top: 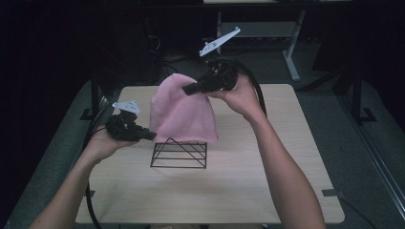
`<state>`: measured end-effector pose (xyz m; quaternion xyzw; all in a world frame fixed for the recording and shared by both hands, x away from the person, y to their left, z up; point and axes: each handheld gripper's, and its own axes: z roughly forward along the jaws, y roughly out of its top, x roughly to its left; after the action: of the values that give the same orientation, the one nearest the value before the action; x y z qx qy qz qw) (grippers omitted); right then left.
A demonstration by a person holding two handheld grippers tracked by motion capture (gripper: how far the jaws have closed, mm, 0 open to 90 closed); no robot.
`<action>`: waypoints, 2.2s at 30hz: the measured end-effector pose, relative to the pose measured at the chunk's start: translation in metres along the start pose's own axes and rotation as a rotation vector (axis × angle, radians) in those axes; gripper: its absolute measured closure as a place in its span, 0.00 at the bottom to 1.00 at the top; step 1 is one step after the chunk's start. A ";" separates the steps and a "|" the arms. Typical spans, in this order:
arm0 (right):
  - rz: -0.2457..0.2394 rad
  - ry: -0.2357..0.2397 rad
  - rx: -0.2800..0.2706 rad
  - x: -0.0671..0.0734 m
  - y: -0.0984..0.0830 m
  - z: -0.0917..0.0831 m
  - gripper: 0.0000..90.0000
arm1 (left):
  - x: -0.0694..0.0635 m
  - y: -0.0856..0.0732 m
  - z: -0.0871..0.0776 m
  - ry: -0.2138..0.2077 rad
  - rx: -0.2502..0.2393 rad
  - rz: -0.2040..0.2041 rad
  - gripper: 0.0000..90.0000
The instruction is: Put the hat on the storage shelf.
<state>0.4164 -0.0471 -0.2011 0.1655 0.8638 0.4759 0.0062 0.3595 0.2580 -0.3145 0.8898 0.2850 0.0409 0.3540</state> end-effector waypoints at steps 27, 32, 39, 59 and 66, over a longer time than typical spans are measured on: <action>-0.024 0.086 0.012 0.010 -0.021 0.032 0.83 | 0.007 -0.033 0.008 0.022 0.044 -0.030 0.93; -0.027 0.106 0.030 0.014 -0.024 0.038 0.81 | 0.007 -0.036 0.011 0.045 0.074 -0.014 0.93; -0.013 0.113 0.045 0.013 -0.034 0.043 0.81 | 0.009 -0.041 0.019 0.046 0.100 -0.017 0.93; 0.009 0.136 0.105 0.013 -0.062 0.059 0.77 | 0.010 -0.057 0.045 0.075 0.185 -0.015 0.93; 0.005 0.136 0.118 0.014 -0.067 0.063 0.74 | 0.013 -0.061 0.051 0.080 0.199 -0.017 0.93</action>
<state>0.3953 -0.0247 -0.2886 0.1352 0.8883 0.4343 -0.0635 0.3545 0.2699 -0.3941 0.9159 0.3090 0.0450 0.2523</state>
